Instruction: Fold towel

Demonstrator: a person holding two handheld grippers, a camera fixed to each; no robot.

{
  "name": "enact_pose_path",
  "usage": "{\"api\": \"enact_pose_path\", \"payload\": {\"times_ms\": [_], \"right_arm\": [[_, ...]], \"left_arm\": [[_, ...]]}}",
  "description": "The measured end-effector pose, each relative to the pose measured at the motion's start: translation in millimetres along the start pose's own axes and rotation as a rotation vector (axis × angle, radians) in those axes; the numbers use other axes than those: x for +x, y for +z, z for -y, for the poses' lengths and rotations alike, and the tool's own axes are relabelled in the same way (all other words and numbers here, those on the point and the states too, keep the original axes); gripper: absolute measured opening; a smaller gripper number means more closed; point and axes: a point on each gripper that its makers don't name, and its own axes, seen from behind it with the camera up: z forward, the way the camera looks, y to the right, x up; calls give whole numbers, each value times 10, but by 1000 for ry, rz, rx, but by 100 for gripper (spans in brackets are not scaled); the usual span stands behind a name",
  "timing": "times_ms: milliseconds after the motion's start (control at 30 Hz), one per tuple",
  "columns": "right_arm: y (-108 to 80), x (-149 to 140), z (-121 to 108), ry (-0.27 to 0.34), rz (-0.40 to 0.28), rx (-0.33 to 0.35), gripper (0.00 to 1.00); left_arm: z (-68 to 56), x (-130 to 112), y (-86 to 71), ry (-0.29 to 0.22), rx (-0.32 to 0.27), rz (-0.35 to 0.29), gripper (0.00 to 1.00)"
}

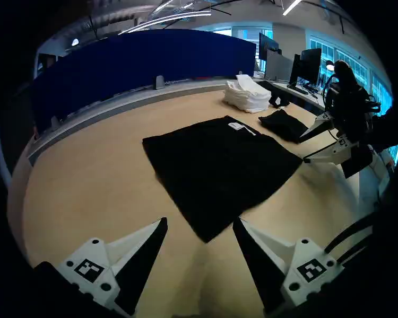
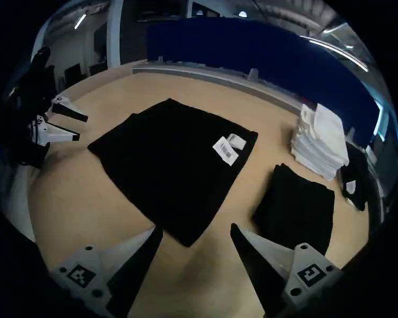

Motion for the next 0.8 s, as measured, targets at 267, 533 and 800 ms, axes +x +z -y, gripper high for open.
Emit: {"api": "enact_pose_path", "payload": {"times_ms": [267,533,800], "right_arm": [[46,-154,50,12,37,20,89],[49,-192,77,12,45,26,84],[56,-213,112,10,53,33,69]], "left_arm": [[-81,-125,13,30,-16,29,92],[-100,-166,38,38,-16,42,91],[-116,-158,49,46,-15,42,92]]}}
